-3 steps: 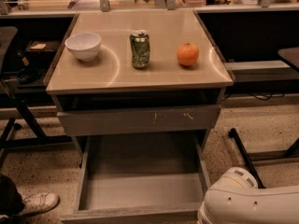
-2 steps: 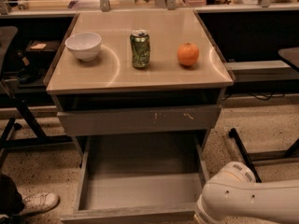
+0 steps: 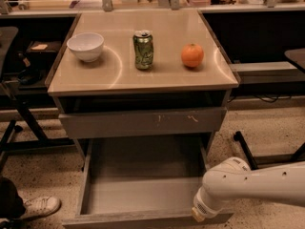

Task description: Open middle drawer

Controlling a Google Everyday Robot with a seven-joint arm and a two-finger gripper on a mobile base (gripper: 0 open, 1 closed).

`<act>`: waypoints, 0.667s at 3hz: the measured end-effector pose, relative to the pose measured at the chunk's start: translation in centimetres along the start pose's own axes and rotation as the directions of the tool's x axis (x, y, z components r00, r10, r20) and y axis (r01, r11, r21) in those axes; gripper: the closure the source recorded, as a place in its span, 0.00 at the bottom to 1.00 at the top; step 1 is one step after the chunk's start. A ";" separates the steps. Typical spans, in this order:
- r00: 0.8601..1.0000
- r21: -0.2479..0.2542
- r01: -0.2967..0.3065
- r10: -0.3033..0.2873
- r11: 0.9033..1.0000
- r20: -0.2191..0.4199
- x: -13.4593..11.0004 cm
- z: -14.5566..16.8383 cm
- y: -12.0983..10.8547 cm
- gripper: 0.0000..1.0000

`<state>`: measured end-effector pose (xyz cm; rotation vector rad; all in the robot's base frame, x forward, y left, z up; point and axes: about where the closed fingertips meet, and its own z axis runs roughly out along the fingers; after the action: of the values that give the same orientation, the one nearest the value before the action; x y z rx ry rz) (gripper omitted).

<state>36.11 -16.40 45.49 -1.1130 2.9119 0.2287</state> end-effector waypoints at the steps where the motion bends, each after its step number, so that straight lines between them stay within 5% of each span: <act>1: 1.000 -0.020 -0.002 0.002 1.000 -0.003 -0.4 0.5 -0.3 1.00; 2: 1.000 -0.020 -0.002 0.002 1.000 -0.003 -0.4 0.4 -0.2 1.00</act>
Offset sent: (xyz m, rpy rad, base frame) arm 0.0264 0.0108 -0.0770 0.0729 0.1139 0.0164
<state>36.56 -16.26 45.11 -1.1138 2.9195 0.2569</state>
